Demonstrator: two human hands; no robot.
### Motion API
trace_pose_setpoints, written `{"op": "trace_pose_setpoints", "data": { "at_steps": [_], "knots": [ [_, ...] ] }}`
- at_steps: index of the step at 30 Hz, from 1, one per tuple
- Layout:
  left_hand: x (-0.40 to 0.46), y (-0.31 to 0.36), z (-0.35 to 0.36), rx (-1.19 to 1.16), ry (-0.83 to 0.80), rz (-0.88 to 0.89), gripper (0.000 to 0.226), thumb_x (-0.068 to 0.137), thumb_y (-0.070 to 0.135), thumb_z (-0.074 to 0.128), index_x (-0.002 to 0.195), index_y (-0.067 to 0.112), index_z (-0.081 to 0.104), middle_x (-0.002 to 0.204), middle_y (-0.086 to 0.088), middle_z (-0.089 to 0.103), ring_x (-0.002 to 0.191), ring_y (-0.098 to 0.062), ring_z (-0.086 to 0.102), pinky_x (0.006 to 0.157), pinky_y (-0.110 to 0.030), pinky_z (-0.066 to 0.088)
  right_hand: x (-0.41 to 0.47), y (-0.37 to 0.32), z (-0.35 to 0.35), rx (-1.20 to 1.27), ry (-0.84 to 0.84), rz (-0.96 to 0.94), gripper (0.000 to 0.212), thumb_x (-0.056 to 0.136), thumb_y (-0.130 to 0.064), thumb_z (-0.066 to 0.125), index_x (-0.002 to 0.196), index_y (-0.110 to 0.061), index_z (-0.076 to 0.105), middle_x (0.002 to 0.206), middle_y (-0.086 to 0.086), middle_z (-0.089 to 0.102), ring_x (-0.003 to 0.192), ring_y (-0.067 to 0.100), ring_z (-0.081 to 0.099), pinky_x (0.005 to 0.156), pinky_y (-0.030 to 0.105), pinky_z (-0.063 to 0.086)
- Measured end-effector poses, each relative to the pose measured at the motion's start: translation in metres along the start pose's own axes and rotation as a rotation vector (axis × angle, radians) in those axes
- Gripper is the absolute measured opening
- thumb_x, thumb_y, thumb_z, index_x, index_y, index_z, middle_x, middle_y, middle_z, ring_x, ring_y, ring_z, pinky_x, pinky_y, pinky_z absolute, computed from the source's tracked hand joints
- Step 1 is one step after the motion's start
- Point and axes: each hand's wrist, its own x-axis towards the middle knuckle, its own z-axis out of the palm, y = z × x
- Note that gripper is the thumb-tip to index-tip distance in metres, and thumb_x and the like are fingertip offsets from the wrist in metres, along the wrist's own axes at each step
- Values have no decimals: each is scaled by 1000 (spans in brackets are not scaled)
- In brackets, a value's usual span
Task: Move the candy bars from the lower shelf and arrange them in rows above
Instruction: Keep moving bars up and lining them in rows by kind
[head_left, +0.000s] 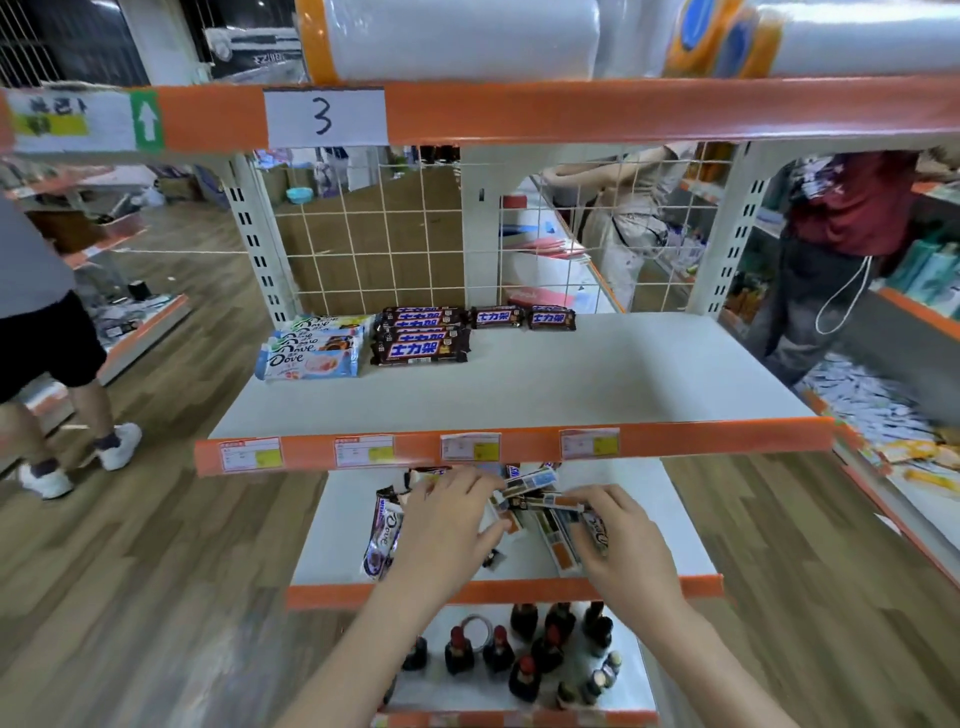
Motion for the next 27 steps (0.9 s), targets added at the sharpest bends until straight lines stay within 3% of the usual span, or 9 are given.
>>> {"op": "trace_pose_setpoints", "data": {
  "at_steps": [3,15,24,27],
  "knots": [
    [-11,9,15,-65,-11,-1,40,92,48,44,129,33,44,130,15,46,127,-7,37,102,-30,25,-16,12,3,-31,-30,23,31,87,-12,60,116,-24,61,114,-11,58,102,11,58,77,19,43],
    [-54,34,71,-102,-138,-55,37,91,45,49,125,30,48,126,10,51,120,-11,45,94,-36,33,-67,42,8,-49,-129,115,28,88,-18,56,115,-25,59,113,-7,57,97,14,57,76,34,50],
    [-82,45,108,-249,-153,-206,32,88,40,57,118,28,55,119,7,55,116,-15,49,91,-37,39,-86,52,27,29,-161,217,31,86,-13,56,115,-23,59,110,-5,57,94,17,57,74,34,48],
    [-88,49,117,-284,-183,-269,31,89,41,55,118,29,55,118,8,55,113,-14,48,86,-35,37,-96,57,34,53,-184,257,30,87,-14,57,116,-22,59,112,-6,57,93,15,57,71,28,44]
  ]
}}
